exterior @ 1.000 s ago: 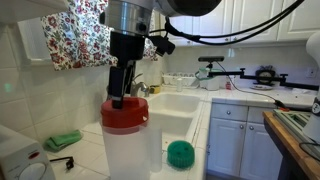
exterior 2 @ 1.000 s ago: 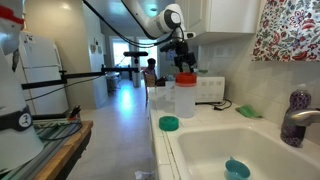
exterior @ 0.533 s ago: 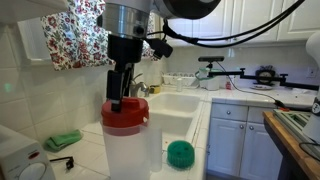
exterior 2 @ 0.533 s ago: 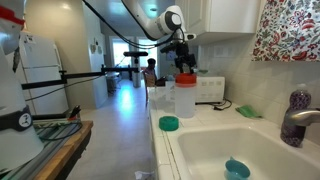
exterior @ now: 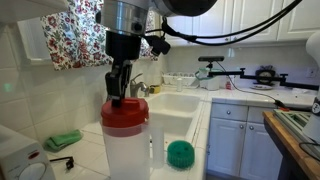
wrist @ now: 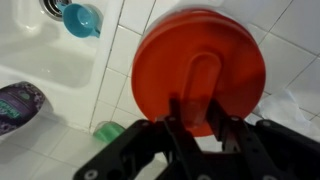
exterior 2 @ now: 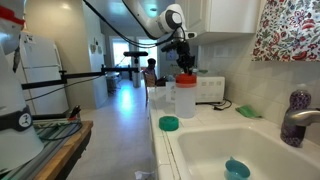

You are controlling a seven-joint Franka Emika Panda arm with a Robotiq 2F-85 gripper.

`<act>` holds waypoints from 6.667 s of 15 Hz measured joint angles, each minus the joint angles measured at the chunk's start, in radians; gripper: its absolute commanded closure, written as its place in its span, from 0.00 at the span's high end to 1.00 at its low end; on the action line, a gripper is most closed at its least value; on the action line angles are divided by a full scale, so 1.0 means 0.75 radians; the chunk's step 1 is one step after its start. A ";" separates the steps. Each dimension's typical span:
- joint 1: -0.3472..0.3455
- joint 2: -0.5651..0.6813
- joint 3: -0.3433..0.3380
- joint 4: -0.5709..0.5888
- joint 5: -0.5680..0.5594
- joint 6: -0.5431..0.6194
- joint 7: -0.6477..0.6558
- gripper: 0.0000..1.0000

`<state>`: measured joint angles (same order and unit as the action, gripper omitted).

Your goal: Remove the red lid from the clear jug.

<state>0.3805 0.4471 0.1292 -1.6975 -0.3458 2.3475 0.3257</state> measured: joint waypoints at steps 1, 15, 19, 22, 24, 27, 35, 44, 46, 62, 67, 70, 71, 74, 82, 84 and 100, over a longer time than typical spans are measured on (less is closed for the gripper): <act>0.000 0.000 0.000 0.003 0.000 0.000 0.000 0.08; 0.026 -0.024 0.010 0.010 0.000 0.001 -0.004 0.08; 0.026 -0.049 0.005 0.010 0.000 0.000 -0.004 0.08; 0.019 -0.062 0.003 0.010 0.000 0.000 -0.004 0.08; 0.019 -0.073 0.003 0.010 0.000 0.000 -0.004 0.08; 0.020 -0.092 0.010 0.010 0.000 0.001 -0.004 0.08; 0.022 -0.161 0.012 0.005 -0.003 0.003 -0.001 0.08; -0.022 -0.267 -0.032 -0.098 -0.012 0.061 0.073 0.08; -0.043 -0.275 -0.047 -0.121 -0.012 0.086 0.100 0.08; -0.110 -0.249 -0.094 -0.091 -0.007 0.122 0.174 0.08; -0.134 -0.134 -0.120 0.039 0.005 0.095 0.198 0.08; -0.135 -0.044 -0.142 0.117 0.017 0.050 0.230 0.08; -0.135 -0.018 -0.148 0.143 0.033 0.031 0.235 0.08; -0.139 0.048 -0.157 0.223 0.105 -0.046 0.242 0.08; -0.182 0.154 -0.159 0.414 0.350 -0.262 0.245 0.31; -0.183 0.160 -0.159 0.429 0.354 -0.274 0.250 0.08; -0.170 0.367 -0.236 0.550 0.337 -0.272 0.251 0.08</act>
<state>0.2527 0.7225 -0.0476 -1.2852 -0.0931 2.1435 0.5139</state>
